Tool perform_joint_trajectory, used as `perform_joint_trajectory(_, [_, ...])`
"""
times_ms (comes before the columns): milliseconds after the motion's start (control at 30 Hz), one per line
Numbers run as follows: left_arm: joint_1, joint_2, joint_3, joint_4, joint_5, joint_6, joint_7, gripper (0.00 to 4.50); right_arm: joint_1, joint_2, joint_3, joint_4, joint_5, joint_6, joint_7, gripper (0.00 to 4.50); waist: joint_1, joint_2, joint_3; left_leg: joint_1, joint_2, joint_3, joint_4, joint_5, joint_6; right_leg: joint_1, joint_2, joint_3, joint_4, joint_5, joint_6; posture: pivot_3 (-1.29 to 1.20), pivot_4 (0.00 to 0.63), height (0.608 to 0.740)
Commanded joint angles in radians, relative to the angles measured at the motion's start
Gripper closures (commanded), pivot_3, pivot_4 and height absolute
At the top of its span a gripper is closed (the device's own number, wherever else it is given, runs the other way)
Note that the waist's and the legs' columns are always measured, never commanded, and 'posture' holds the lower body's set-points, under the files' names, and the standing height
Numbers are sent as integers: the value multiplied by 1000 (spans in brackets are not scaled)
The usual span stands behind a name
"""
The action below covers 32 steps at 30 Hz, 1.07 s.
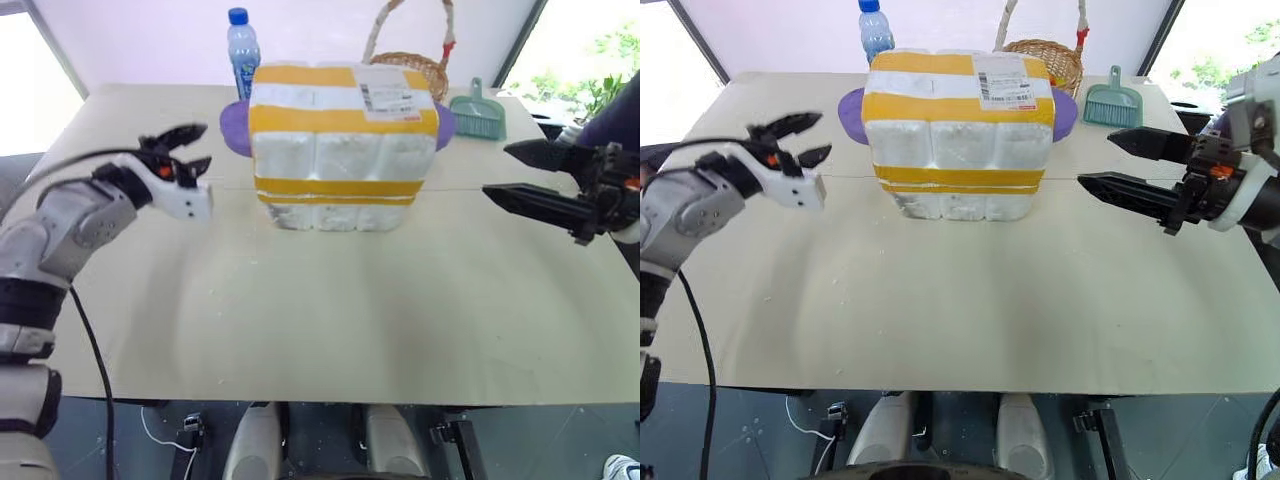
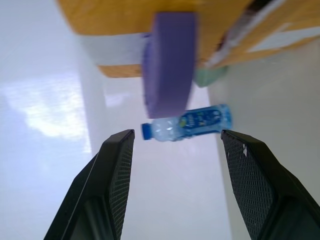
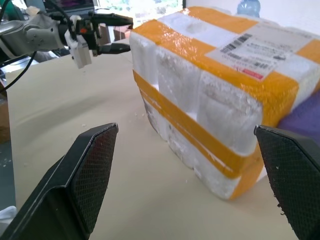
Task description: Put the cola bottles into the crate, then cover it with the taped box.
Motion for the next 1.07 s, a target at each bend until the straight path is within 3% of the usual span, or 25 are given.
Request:
perform_joint_trajectory(33, [11, 3, 28, -5, -94, -23, -51, 1622, -18, -3, -13, 5, 2, -18, -3, 0, 0, 0, 0, 0, 0, 0, 0, 0, 0, 0, 0, 0, 0, 0, 0, 0, 150, 740])
perform_joint_trajectory(200, [212, 24, 109, -118, -584, 194, -459, 1622, 54, -41, -54, -11, -25, -22, 40, 0, -17, 1, 0, 1, 1, 0, -1, 0, 0, 0, 1, 0, 1, 0, 0, 0, 150, 740])
perform_joint_trajectory(300, [263, 61, 173, -138, -746, 326, -623, 1622, 85, -55, -63, -1, -53, -39, 63, 0, -22, 1, 0, 1, 2, 0, -1, 0, 0, -1, 1, 0, 1, 0, 0, 0, 150, 740])
perform_joint_trajectory(433, [125, 57, 248, -114, -920, 584, -727, 1622, 61, -53, -28, 46, -89, -69, 68, 0, -15, 0, 0, 1, 1, -1, 0, 0, 0, 1, 1, -1, 1, 0, 0, 0, 150, 740])
perform_joint_trajectory(533, [71, 108, 276, -229, -1182, 989, -914, 1622, 43, -48, -5, 52, -91, -72, 74, 0, -22, 0, 0, 1, 1, -2, 1, 0, 0, 2, 1, -1, 0, 0, 0, 0, 150, 740])
perform_joint_trajectory(567, [76, 121, 292, -261, -1235, 1041, -965, 1622, 46, -45, -2, 50, -94, -73, 76, 0, -24, 0, 0, 1, 1, -2, 0, 0, 0, 2, 1, -1, -1, 0, 0, 0, 150, 740])
perform_joint_trajectory(800, [179, 237, 345, -336, -1402, 1392, -1119, 1622, 136, -26, 46, 9, -178, -124, 81, 0, -32, 0, 0, 5, 3, -2, -1, 0, 0, 3, 4, 0, 1, -2, 1, 0, 150, 740])
perform_joint_trajectory(933, [275, 260, 366, -343, -1368, 1373, -1145, 1622, 168, -9, 51, -13, -184, -130, 79, 0, -26, 0, 0, 5, 3, -2, -1, 0, 0, 3, 4, 0, 1, -2, 0, 0, 150, 740])
perform_joint_trajectory(1067, [246, 231, 390, -315, -1377, 1379, -1112, 1622, 150, 0, 71, -6, -196, -131, 74, 0, -19, 0, 0, 6, 3, -2, -1, 0, 0, 5, 4, 0, 0, -3, -3, 0, 150, 740])
